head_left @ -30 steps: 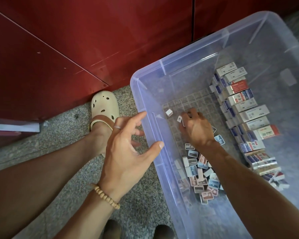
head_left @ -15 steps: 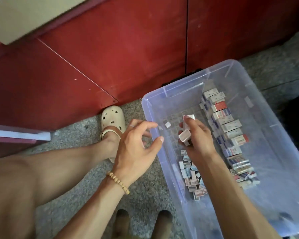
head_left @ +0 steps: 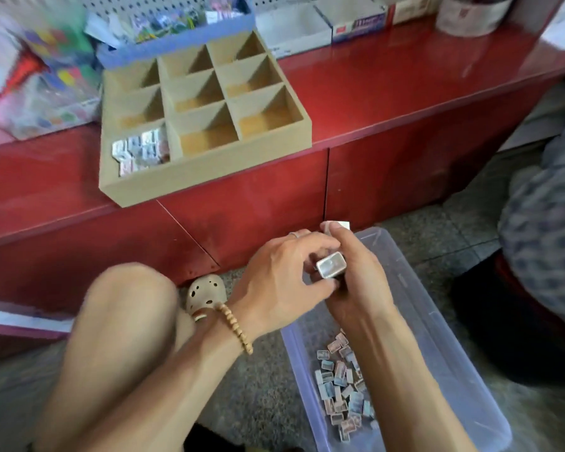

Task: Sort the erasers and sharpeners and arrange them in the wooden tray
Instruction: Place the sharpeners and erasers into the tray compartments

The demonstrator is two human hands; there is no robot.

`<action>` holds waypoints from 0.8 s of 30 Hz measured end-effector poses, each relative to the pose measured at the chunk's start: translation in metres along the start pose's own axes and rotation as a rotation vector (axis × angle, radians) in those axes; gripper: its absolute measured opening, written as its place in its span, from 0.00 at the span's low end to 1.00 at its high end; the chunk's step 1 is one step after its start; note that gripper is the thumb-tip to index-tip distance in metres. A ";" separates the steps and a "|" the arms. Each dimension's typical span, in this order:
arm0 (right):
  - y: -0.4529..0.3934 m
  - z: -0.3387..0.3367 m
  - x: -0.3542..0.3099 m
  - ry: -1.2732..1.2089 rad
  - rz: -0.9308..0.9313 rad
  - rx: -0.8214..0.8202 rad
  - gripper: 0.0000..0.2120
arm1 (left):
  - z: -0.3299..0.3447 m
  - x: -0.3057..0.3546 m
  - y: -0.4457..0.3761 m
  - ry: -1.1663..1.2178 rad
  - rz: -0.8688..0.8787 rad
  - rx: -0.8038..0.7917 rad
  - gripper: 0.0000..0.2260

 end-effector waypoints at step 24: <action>-0.015 0.131 -0.022 0.064 -0.029 0.037 0.07 | -0.223 -0.106 -0.027 -0.335 -0.122 0.328 0.17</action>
Point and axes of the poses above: each hand's wrist, its own y-axis away from the middle knuckle, its own z-axis out of the palm, x = y × z, the point moved 2 cm from there along -y, towards the middle knuckle, and after that the axes turned 3 degrees about z, right-handed, at the moved point
